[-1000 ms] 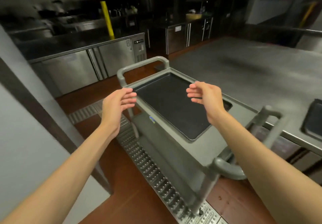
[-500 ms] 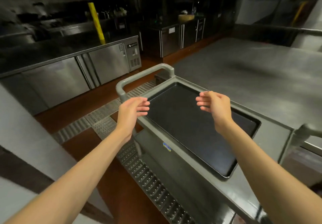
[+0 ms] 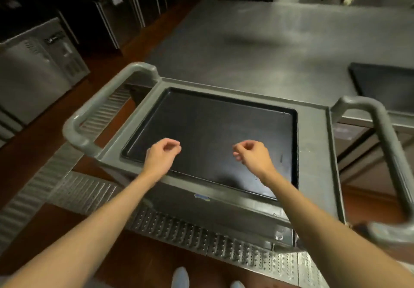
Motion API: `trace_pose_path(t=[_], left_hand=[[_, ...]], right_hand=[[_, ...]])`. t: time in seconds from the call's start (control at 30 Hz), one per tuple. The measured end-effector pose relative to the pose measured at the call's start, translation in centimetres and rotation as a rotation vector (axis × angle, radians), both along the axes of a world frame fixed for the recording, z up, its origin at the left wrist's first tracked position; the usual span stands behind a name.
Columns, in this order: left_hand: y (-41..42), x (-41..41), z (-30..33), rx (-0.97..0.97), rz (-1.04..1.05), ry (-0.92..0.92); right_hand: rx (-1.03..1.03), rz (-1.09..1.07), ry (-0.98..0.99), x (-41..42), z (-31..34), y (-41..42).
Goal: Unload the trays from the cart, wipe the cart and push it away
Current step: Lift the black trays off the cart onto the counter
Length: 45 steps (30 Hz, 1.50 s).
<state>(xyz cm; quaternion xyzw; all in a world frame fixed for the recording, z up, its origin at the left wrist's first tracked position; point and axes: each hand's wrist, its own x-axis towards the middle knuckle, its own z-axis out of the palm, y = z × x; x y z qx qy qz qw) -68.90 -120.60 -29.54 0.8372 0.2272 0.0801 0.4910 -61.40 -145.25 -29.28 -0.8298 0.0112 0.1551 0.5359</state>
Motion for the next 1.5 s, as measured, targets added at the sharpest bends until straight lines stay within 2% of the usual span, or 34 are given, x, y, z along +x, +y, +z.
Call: trace_pose_path(t=[0.07, 0.17, 0.27, 0.37, 0.47, 0.57, 0.77, 0.87, 1.0, 1.13, 1.2, 1.5], left_hand=[[1.8, 0.7, -2.7, 0.228, -0.180, 0.116], [4.6, 1.3, -5.8, 0.442, -0.427, 0.283], [7.1, 1.6, -7.5, 0.541, -0.499, 0.298], [7.9, 2.0, -7.6, 0.525, -0.600, 0.270], [8.1, 2.4, -7.5, 0.550, -0.742, 0.269], [8.1, 2.2, -7.8, 0.734, -0.851, 0.181], [8.5, 1.9, -7.2, 1.129, -0.775, 0.041], [9.3, 3.1, -5.6, 1.235, -0.708, -0.056], [9.9, 4.0, -3.3, 1.227, -0.724, -0.208], [9.0, 4.0, -3.1, 1.173, -0.770, -0.238], [8.2, 4.0, -2.6, 1.151, -0.763, -0.273], [3.3, 7.6, 4.8, 1.091, -0.784, -0.607]], right_hand=[[-0.325, 0.145, -0.005, -1.3, -2.7, 0.0], [-0.699, 0.325, 0.019, -3.2, -6.1, 0.1], [-0.940, 0.386, -0.049, -4.6, -7.9, 1.0], [-1.058, 0.360, -0.130, -5.1, -8.4, 1.9], [-1.119, 0.397, -0.231, -5.3, -8.1, 2.4], [-1.170, 0.453, -0.364, -6.2, -7.5, 2.6], [-1.157, 0.463, -0.514, -6.9, -4.8, 1.8], [-1.153, 0.474, -0.587, -7.1, -2.4, 0.9], [-1.130, 0.390, -0.683, -6.7, -1.6, 0.8], [-1.184, 0.272, -0.496, -5.4, -1.9, 0.7], [-1.188, 0.255, -0.468, -4.9, -1.4, -0.1], [-1.177, 0.088, -0.611, -4.5, 3.9, -6.4]])
